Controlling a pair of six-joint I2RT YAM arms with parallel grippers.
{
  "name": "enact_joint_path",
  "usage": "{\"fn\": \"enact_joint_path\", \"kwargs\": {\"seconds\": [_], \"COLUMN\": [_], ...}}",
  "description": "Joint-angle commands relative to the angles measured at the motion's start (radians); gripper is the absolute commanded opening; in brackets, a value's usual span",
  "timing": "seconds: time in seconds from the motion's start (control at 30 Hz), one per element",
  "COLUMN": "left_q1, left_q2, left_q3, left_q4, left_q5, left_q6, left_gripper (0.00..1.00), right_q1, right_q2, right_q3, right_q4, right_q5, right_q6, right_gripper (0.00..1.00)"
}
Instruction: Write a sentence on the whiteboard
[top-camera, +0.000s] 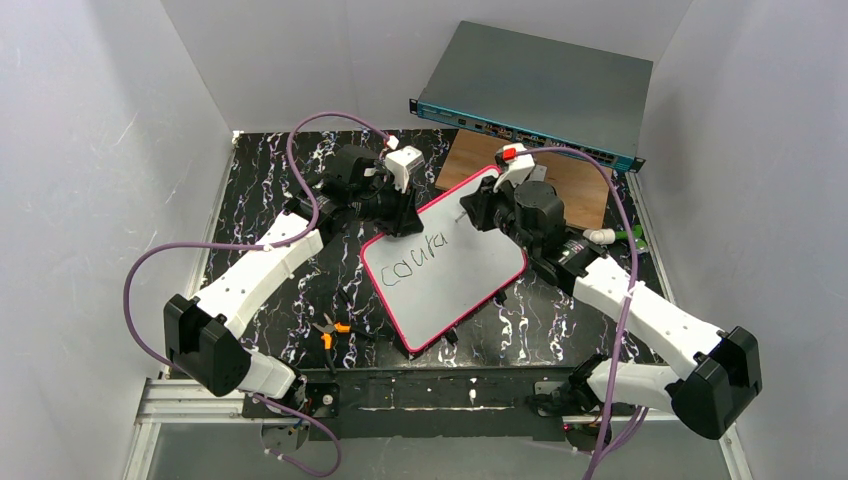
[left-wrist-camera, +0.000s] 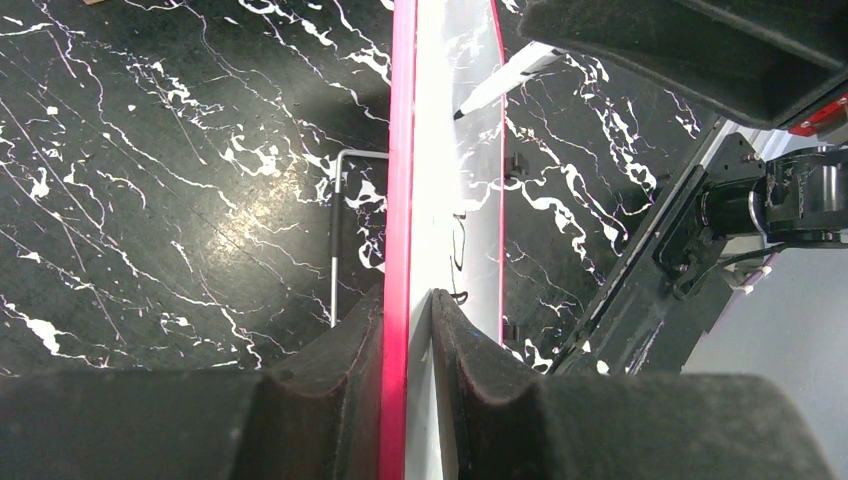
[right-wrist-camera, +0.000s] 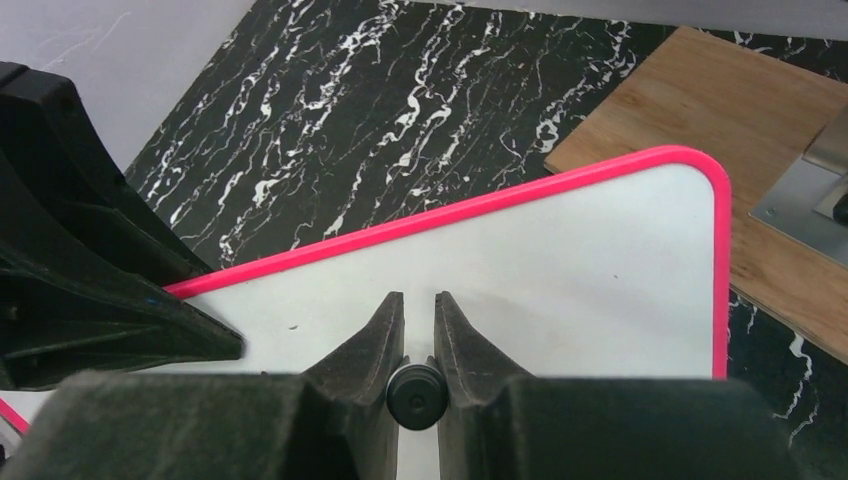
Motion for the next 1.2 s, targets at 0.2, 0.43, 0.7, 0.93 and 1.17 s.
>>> {"fn": "enact_joint_path", "kwargs": {"seconds": [0.2,0.43,0.7,0.93,1.17], "left_q1": [0.003,0.003,0.003,0.002,0.003], "left_q2": [-0.034,-0.028,-0.019,-0.019,-0.020], "left_q3": [0.027,0.035,0.051,0.050,0.050], "left_q4": [0.023,0.023,0.019,0.015,0.014], "left_q5": [-0.017,-0.016,-0.015,-0.015,-0.010], "left_q6": [0.040,0.039,0.038,0.038,0.038], "left_gripper": [0.00,0.00,0.00,0.00,0.00], "right_q1": [-0.005,-0.003,-0.004,-0.010,-0.042], "right_q2": [0.028,0.007,-0.020,-0.019,0.001], "right_q3": [0.055,0.001,-0.060,-0.060,-0.002], "right_q4": [0.059,0.059,0.044,0.016,0.009], "right_q5": [-0.090,-0.124,-0.102,-0.069,-0.058], "right_q6": [0.028,0.065,0.071,0.029,-0.010], "right_gripper": [0.01,0.01,0.01,0.01,0.01]}}
